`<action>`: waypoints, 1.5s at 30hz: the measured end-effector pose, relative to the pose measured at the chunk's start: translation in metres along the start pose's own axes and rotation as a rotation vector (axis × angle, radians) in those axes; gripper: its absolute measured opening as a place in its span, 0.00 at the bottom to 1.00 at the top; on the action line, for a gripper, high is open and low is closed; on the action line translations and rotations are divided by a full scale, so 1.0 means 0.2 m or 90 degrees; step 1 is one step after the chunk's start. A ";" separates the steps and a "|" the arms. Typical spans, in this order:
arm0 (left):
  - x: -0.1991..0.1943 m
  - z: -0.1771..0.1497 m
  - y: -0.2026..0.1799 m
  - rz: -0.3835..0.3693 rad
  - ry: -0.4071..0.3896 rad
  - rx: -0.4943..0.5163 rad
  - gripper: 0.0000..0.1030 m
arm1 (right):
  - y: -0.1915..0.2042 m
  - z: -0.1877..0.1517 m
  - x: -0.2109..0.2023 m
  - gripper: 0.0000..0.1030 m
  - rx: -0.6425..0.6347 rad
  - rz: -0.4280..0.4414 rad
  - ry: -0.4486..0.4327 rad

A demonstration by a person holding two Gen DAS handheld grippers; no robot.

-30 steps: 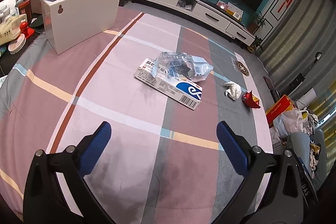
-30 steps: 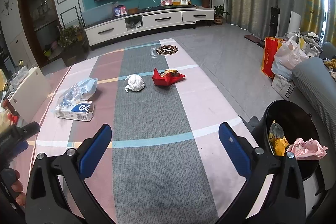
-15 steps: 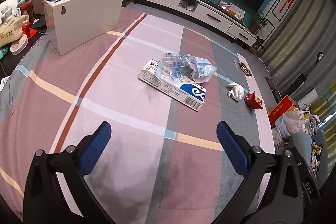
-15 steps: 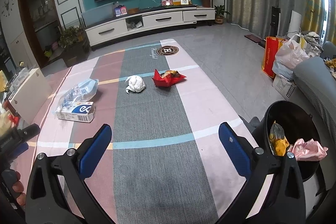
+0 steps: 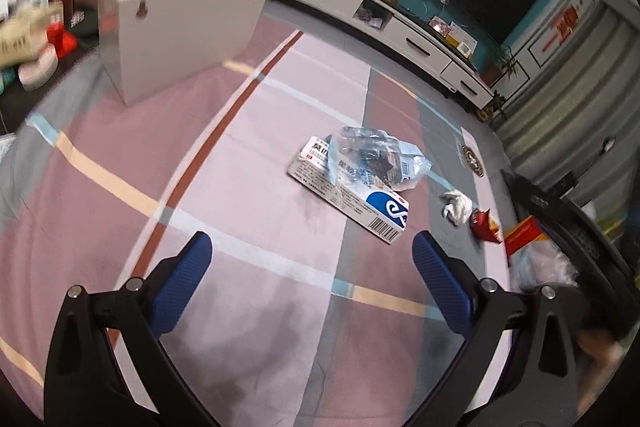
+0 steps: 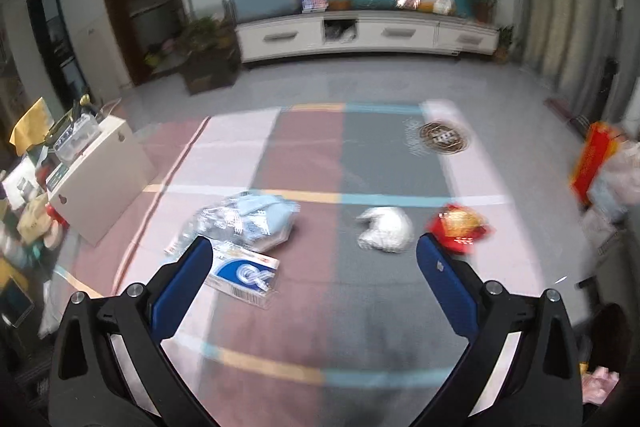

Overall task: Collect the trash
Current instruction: 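Move both tools back toward the remaining trash on the rug, then grasp the white medicine box with the left tool while the right tool grasps the clear plastic bag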

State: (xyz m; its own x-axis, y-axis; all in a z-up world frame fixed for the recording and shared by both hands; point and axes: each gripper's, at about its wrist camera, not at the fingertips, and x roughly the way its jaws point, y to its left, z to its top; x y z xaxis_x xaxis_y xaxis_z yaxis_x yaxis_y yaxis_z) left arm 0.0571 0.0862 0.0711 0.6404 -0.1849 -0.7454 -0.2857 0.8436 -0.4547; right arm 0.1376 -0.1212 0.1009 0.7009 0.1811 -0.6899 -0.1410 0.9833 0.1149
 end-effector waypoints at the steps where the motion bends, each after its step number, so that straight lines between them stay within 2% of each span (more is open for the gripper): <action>1: 0.01 0.01 0.02 -0.018 0.010 -0.012 0.97 | 0.02 0.02 0.08 0.97 0.009 0.017 0.018; 3: 0.03 0.03 0.04 -0.039 0.017 -0.036 0.97 | 0.07 0.06 0.25 0.97 0.025 0.054 0.058; 5: 0.07 0.05 0.04 -0.028 0.019 -0.034 0.97 | 0.12 0.07 0.39 0.97 0.037 0.081 0.086; 8: 0.13 0.06 0.05 -0.006 0.027 -0.030 0.97 | 0.16 0.07 0.59 0.97 0.052 0.085 0.133; 10: 0.16 0.07 0.07 -0.005 0.040 -0.045 0.97 | 0.14 0.06 0.65 0.96 0.071 0.091 0.141; 13: 0.19 0.08 0.10 -0.008 0.054 -0.065 0.96 | 0.09 0.03 0.69 0.78 0.107 0.145 0.143; 15: 0.20 0.10 0.09 -0.031 0.059 -0.080 0.95 | 0.06 0.03 0.68 0.56 0.121 0.172 0.136; 16: 0.20 0.11 0.08 -0.043 0.061 -0.081 0.95 | 0.03 0.03 0.65 0.50 0.126 0.180 0.120; 18: 0.22 0.14 0.04 -0.031 0.056 -0.071 0.95 | 0.00 0.05 0.60 0.13 0.132 0.171 0.084; 21: 0.28 0.17 -0.03 -0.007 0.062 -0.049 0.95 | -0.10 0.10 0.49 0.06 0.150 0.185 0.028; 25: 0.40 0.20 -0.13 0.023 0.076 -0.044 0.95 | -0.17 0.17 0.33 0.06 0.130 0.159 -0.031; 27: 0.44 0.21 -0.18 0.039 0.074 -0.046 0.95 | -0.18 0.19 0.32 0.06 0.114 0.168 -0.021; 31: 0.58 0.19 -0.31 0.118 0.089 -0.042 0.95 | -0.21 0.22 0.32 0.06 0.120 0.151 -0.010; 34: 0.69 0.17 -0.39 0.169 0.120 -0.028 0.93 | -0.30 0.24 0.29 0.18 0.153 0.169 -0.010; 35: 0.72 0.17 -0.41 0.182 0.123 -0.028 0.92 | -0.34 0.25 0.26 0.29 0.156 0.161 -0.010; 36: 0.74 0.17 -0.42 0.194 0.122 -0.027 0.91 | -0.37 0.26 0.25 0.44 0.155 0.149 -0.009; 37: 0.77 0.17 -0.43 0.210 0.120 -0.025 0.89 | -0.40 0.27 0.23 0.50 0.152 0.130 -0.011; 39: 0.79 0.18 -0.45 0.240 0.108 -0.035 0.87 | -0.46 0.27 0.20 0.55 0.163 0.099 -0.024; 41: 0.79 0.19 -0.46 0.256 0.095 -0.039 0.78 | -0.52 0.28 0.20 0.57 0.186 0.105 -0.017; 42: 0.79 0.19 -0.46 0.275 0.081 -0.037 0.59 | -0.54 0.27 0.21 0.57 0.197 0.116 -0.012; 43: 0.78 0.20 -0.46 0.282 0.072 -0.037 0.44 | -0.56 0.27 0.21 0.57 0.210 0.129 -0.009; 45: 0.78 0.20 -0.45 0.285 0.059 -0.048 0.40 | -0.56 0.27 0.23 0.58 0.209 0.126 -0.003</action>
State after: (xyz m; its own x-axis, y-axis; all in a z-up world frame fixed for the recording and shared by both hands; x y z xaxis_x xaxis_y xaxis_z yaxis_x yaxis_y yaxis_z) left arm 0.2110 0.0025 0.0151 0.3766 0.1416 -0.9155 -0.5728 0.8123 -0.1100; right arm 0.2235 -0.2223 0.0958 0.6861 0.3669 -0.6283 -0.0427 0.8824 0.4687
